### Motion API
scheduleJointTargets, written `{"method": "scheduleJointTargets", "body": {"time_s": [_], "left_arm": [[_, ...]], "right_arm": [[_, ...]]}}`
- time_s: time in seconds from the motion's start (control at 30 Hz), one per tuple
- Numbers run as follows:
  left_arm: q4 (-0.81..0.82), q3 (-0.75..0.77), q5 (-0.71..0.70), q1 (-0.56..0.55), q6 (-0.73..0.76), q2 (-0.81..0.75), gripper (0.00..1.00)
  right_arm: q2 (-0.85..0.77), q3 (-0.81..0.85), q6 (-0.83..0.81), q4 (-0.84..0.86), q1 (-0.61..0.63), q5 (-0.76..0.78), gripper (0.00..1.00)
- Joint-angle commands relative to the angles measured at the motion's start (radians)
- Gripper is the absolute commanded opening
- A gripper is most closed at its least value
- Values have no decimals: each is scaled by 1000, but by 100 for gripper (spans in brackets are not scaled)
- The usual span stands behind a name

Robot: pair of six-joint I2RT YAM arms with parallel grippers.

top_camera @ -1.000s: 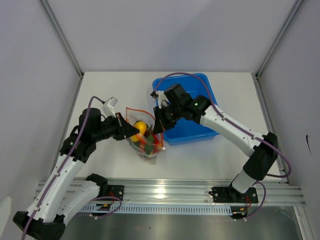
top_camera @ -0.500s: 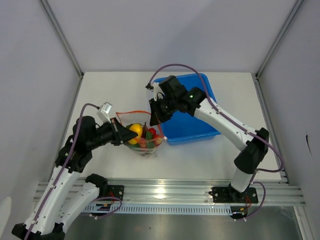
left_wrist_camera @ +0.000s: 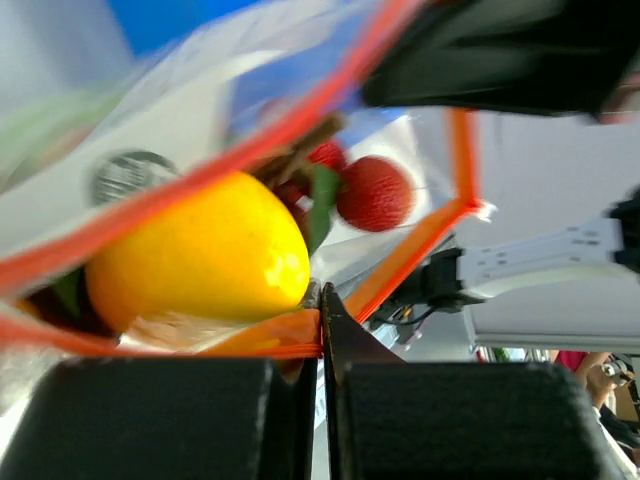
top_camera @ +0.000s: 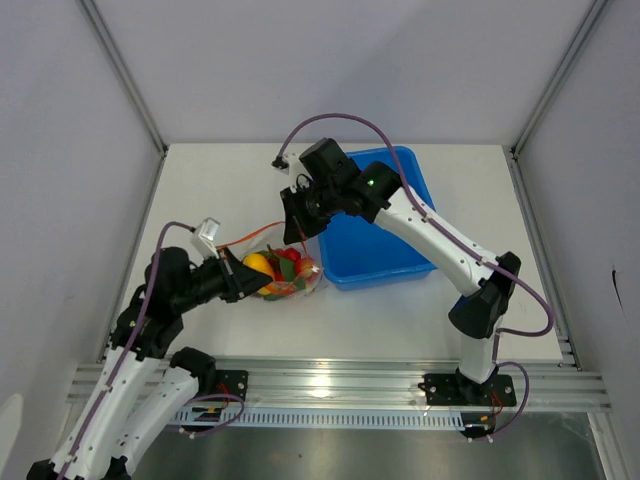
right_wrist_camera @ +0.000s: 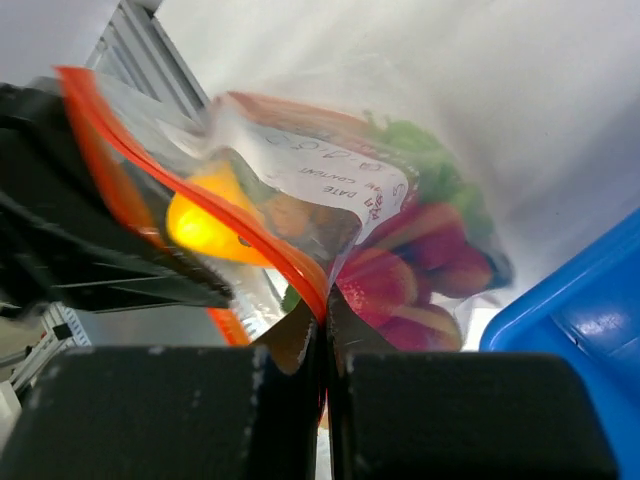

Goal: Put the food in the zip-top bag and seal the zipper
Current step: Adjust the zipper food storage bag at the center of the board.

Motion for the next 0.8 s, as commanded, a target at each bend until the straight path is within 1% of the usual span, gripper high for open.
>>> {"method": "scheduleJointTargets", "body": {"time_s": [0.0,0.07,0.13,0.17,0.23,0.3,0.33,0.37,0.47,0.6,0.7,0.77], "left_arm": [[40,-93,-2,13,-19,52,0],[60,-98,25,13,-58,29,1],[45,-37,32,13,-79,-17,1],[8,-16,24,13,-79,-31,0],[-40,84,-17,13,-61,-54,1],[-76,126,-52,13,-50,-53,1],[-75,117,-57,13,-50,-50,1],[-68,92,-60,13,-53,-44,0],[-26,6,-53,13,-78,-2,1],[31,-43,-49,13,-108,-13,1],[5,-25,-95,13,-102,-30,1],[-4,-21,-105,13,-101,-22,1]], "right_arm": [[50,-5,-3,26,-31,-36,0],[70,28,-8,-5,-31,-16,0],[63,70,-22,-33,-14,29,0],[58,116,-29,-62,-6,44,0],[41,145,-40,-82,3,55,0],[29,116,-43,-71,0,35,0],[21,89,-42,-57,-3,14,0],[15,28,-36,-22,-12,1,0],[36,-31,-19,24,-26,-64,0],[56,-11,-37,3,-11,-71,0],[35,7,-69,-7,6,-89,0],[27,-17,-80,7,3,-100,0]]}}
